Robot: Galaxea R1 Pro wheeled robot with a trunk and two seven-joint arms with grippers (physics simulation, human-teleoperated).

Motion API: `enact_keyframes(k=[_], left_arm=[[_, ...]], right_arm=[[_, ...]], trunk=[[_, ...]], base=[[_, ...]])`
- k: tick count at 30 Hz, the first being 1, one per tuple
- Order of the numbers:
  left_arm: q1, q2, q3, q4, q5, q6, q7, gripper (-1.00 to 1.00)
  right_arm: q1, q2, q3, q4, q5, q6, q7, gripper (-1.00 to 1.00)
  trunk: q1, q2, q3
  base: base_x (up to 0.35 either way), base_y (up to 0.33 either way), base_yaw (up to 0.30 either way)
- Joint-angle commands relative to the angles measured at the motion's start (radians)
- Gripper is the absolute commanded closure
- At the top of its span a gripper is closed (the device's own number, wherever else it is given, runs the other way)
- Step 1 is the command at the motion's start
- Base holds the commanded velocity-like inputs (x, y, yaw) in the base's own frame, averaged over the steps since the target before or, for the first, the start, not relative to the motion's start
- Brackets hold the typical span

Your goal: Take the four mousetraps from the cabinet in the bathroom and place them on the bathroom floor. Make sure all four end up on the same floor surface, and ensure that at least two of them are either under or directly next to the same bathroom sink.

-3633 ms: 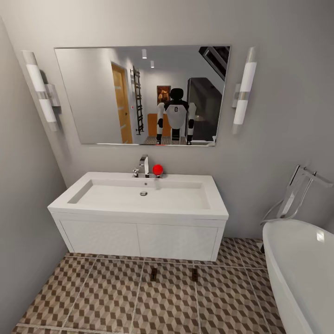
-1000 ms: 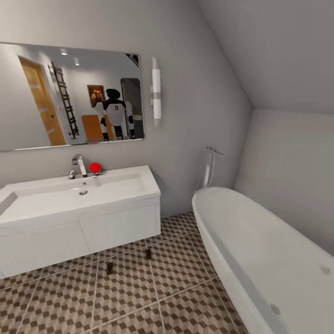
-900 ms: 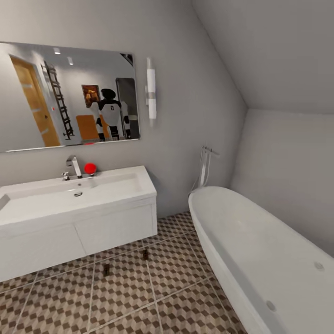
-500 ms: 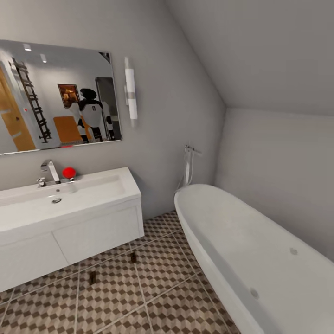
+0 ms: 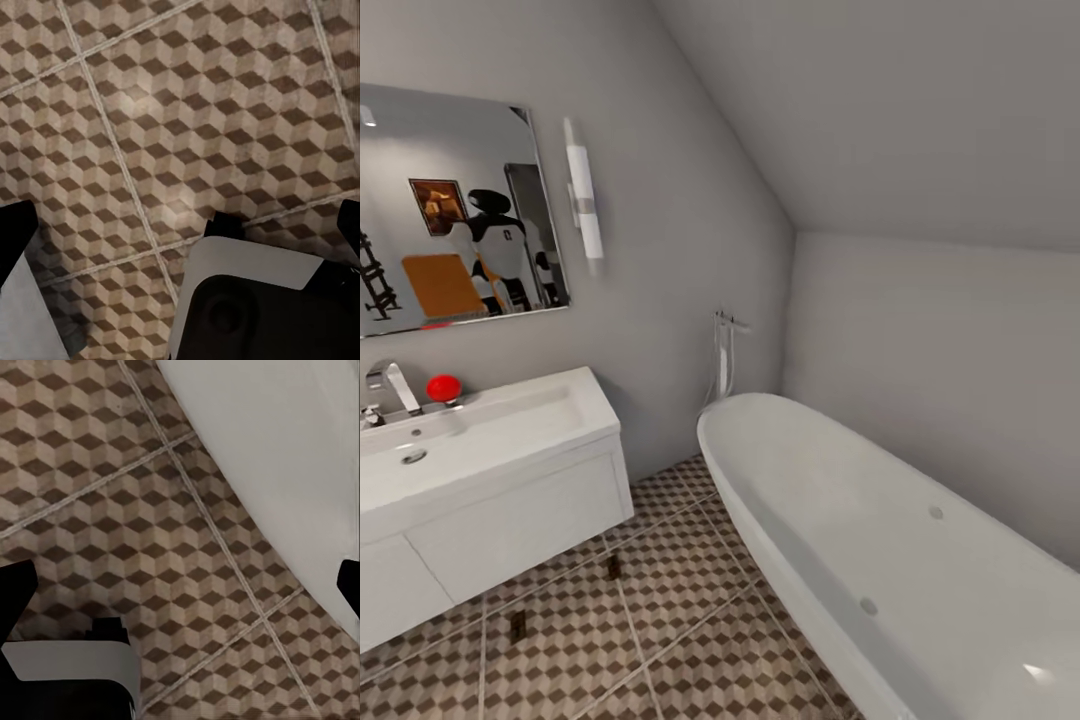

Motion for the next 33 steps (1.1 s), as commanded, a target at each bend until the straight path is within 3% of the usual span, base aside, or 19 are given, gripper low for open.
enact_keyframes(k=[1, 33], left_arm=[[0.0, 0.0, 0.0, 0.0, 0.0, 0.0, 0.0, -1.0], [0.0, 0.001, 0.0, 0.0, 0.001, 0.0, 0.0, -1.0]], right_arm=[[0.0, 0.0, 0.0, 0.0, 0.0, 0.0, 0.0, -1.0], [0.0, 0.0, 0.0, -0.002, 0.0, -0.003, -0.002, -1.0]], trunk=[[0.0, 0.0, 0.0], [0.0, 0.0, -0.005]], base=[[0.0, 0.0, -0.286], [0.0, 0.0, -0.286]])
